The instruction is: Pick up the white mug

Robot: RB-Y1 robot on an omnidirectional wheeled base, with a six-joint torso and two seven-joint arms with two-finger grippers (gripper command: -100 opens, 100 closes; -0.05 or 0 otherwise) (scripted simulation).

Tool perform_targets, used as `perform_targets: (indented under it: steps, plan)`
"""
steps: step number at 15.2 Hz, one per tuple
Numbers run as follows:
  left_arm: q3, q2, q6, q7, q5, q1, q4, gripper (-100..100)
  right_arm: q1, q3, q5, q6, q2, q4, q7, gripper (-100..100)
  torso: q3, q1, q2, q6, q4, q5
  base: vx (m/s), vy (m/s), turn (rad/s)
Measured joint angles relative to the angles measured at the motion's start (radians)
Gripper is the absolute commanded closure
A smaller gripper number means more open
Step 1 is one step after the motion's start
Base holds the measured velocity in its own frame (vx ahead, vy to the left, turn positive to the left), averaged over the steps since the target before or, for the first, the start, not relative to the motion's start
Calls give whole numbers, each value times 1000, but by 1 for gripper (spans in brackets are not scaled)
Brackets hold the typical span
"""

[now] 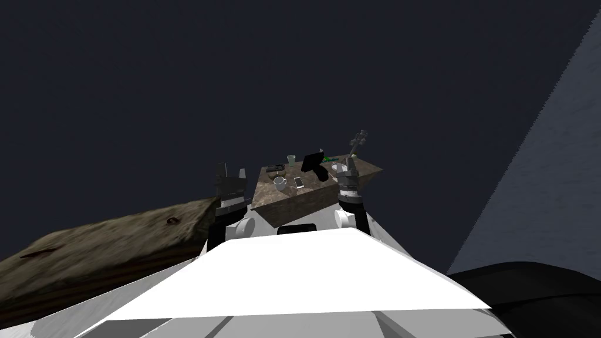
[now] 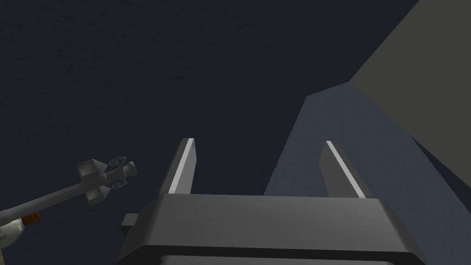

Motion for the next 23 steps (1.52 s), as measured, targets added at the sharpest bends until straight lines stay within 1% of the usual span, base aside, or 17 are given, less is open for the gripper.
perform_targets:
  steps: [1,4,7,10,12,15,20,23]
  plan:
    - [-1,14,4,-1,2,-1,1,-100,0,0,0,0,0,0,0,0,0,0,0,0,0,0,-5,2,-55]
    - [3,76,37,-1,14,-12,13,-100,0,0,0,0,0,0,0,0,0,1,0,0,0,0,-6,4,-45]
    - [3,121,77,-5,25,-27,27,-100,0,0,0,0,0,0,0,0,0,1,0,0,0,0,-8,3,-62]
    - [7,174,125,-5,45,-35,36,-100,0,0,0,0,0,0,0,0,0,1,1,0,0,0,-11,2,-64]
    - [13,207,168,-5,60,-49,41,-100,0,0,0,0,0,0,0,0,0,1,1,0,0,0,-12,2,-83]
    - [19,254,228,-6,84,-73,66,-100,0,0,0,0,0,0,0,0,0,1,1,0,0,0,-12,2,-69]
    - [21,303,320,-11,112,-91,82,-100,0,0,0,0,0,0,0,0,0,0,1,0,0,0,-11,1,-74]
    - [23,334,371,-13,131,-107,102,-100,0,0,0,0,0,0,0,0,0,0,1,0,0,0,-13,0,-76]
